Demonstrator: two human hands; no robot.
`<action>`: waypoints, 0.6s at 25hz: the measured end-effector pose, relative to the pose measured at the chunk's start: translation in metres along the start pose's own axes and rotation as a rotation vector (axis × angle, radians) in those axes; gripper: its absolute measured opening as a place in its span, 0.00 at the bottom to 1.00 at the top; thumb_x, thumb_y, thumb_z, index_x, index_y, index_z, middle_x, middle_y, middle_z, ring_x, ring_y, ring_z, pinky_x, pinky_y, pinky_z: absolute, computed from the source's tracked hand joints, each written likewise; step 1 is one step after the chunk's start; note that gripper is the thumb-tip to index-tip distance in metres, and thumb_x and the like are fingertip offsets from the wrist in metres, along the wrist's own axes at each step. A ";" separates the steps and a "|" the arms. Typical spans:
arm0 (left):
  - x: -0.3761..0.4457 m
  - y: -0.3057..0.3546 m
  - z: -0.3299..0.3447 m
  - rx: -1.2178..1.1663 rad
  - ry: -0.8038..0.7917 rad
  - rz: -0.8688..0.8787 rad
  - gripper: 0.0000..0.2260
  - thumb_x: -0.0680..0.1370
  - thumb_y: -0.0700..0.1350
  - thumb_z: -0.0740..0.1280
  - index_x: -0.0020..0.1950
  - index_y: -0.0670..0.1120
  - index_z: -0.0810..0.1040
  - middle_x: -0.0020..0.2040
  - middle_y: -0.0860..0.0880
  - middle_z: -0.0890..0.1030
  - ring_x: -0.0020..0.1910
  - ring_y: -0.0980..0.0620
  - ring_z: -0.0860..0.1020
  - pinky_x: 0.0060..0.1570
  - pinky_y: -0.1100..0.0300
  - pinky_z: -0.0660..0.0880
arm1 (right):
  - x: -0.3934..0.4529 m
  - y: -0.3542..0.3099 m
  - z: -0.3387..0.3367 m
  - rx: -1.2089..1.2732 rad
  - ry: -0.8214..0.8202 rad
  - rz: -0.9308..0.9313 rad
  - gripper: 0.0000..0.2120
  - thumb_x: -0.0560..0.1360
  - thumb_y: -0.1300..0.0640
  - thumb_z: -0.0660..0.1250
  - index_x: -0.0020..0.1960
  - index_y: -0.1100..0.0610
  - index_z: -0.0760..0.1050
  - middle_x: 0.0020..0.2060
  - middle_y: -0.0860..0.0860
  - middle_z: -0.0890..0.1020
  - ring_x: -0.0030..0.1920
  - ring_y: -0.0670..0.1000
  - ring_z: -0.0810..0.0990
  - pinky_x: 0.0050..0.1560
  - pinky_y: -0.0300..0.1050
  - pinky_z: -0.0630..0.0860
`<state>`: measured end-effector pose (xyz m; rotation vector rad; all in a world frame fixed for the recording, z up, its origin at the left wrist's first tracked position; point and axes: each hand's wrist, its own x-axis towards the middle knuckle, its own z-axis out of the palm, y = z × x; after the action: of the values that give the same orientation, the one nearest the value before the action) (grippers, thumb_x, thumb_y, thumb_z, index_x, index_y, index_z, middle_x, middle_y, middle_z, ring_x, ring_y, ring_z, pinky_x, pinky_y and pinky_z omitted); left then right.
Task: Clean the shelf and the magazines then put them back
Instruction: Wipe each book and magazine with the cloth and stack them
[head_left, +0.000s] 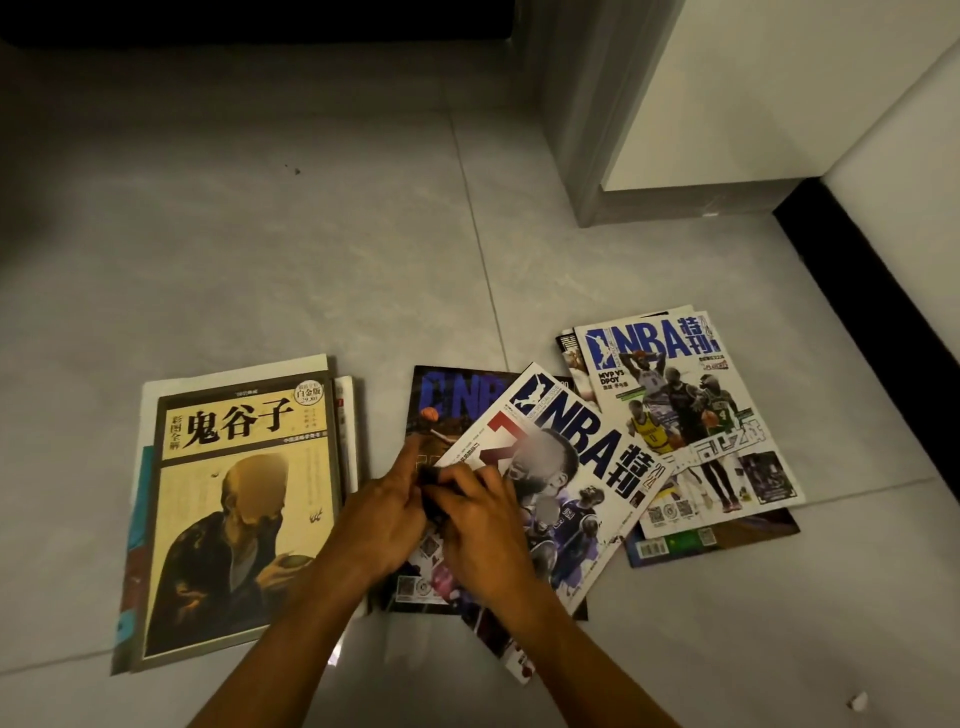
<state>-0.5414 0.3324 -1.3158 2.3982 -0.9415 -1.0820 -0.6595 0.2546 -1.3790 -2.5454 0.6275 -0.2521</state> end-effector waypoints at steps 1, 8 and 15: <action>-0.001 0.004 -0.001 0.033 -0.006 0.005 0.30 0.83 0.47 0.57 0.77 0.61 0.41 0.57 0.46 0.79 0.45 0.53 0.80 0.46 0.62 0.78 | -0.015 0.013 -0.005 -0.006 -0.022 -0.056 0.20 0.70 0.56 0.72 0.61 0.46 0.77 0.58 0.44 0.75 0.57 0.50 0.69 0.55 0.48 0.73; -0.004 0.017 0.022 0.271 -0.037 0.062 0.36 0.76 0.64 0.62 0.78 0.56 0.48 0.73 0.48 0.67 0.66 0.47 0.73 0.62 0.53 0.74 | -0.029 0.088 -0.049 -0.154 0.014 0.009 0.18 0.74 0.53 0.63 0.63 0.47 0.75 0.60 0.49 0.77 0.59 0.55 0.71 0.59 0.55 0.74; -0.012 0.014 0.043 0.480 -0.092 0.024 0.39 0.77 0.67 0.56 0.78 0.52 0.39 0.78 0.43 0.45 0.77 0.42 0.52 0.73 0.49 0.58 | -0.009 0.134 -0.085 -0.193 0.284 0.368 0.22 0.71 0.66 0.72 0.63 0.54 0.78 0.58 0.56 0.79 0.55 0.62 0.75 0.54 0.55 0.72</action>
<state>-0.5860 0.3283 -1.3298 2.7146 -1.3924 -1.0592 -0.7434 0.1201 -1.3757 -2.5303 1.2663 -0.4431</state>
